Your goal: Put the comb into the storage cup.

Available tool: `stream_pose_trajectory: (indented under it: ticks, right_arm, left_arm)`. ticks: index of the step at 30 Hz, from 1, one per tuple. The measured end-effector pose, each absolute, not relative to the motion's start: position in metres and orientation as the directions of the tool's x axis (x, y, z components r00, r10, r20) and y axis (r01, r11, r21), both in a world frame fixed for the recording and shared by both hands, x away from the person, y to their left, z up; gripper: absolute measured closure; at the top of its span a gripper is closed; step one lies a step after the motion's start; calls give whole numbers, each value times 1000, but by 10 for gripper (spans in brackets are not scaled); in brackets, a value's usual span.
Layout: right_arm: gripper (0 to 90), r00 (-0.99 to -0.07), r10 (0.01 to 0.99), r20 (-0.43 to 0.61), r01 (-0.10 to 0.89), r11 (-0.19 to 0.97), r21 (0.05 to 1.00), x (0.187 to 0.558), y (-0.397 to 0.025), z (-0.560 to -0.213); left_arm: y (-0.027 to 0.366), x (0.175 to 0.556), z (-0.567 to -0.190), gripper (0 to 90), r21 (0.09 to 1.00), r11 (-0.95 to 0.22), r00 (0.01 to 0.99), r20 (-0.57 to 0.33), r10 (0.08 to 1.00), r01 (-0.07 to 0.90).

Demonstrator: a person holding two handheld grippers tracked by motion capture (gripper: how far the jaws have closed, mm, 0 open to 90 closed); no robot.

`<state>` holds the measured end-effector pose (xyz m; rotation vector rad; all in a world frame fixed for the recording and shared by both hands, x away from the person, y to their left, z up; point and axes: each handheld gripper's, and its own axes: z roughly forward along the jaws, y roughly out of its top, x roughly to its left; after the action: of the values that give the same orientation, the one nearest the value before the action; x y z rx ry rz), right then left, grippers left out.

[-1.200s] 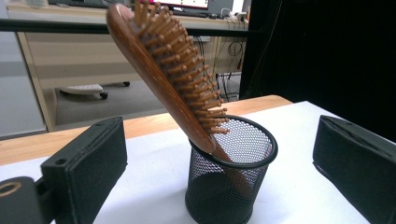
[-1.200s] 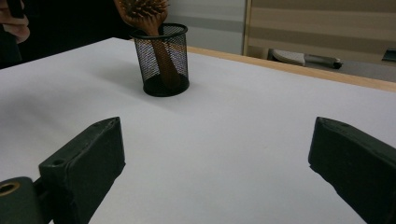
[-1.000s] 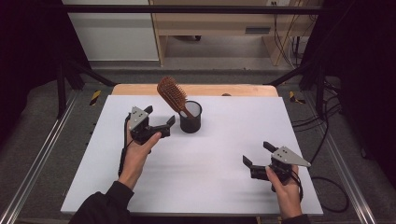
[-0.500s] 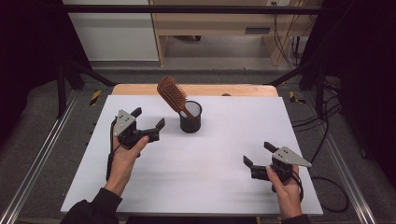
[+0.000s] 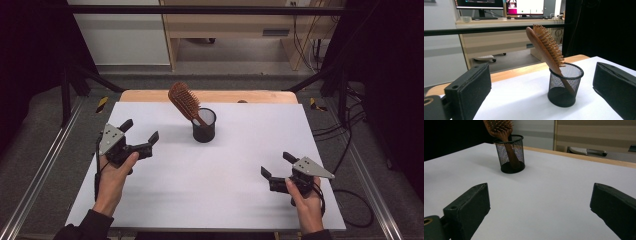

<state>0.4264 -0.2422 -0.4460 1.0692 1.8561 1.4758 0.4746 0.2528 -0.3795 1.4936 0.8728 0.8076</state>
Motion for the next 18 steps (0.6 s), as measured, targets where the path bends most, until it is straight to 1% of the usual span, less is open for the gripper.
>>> stream_pose_trajectory:
  ticks: [4,18]
  right_arm:
    - [28,-545,836,67,253,88,963,426,-242,-446]
    - [28,-547,835,62,246,90,965,425,-244,-445]
  left_arm:
    - [261,468,-376,17,996,-67,476,30,879,61]
    - [283,449,-365,13,996,-72,483,40,875,47]
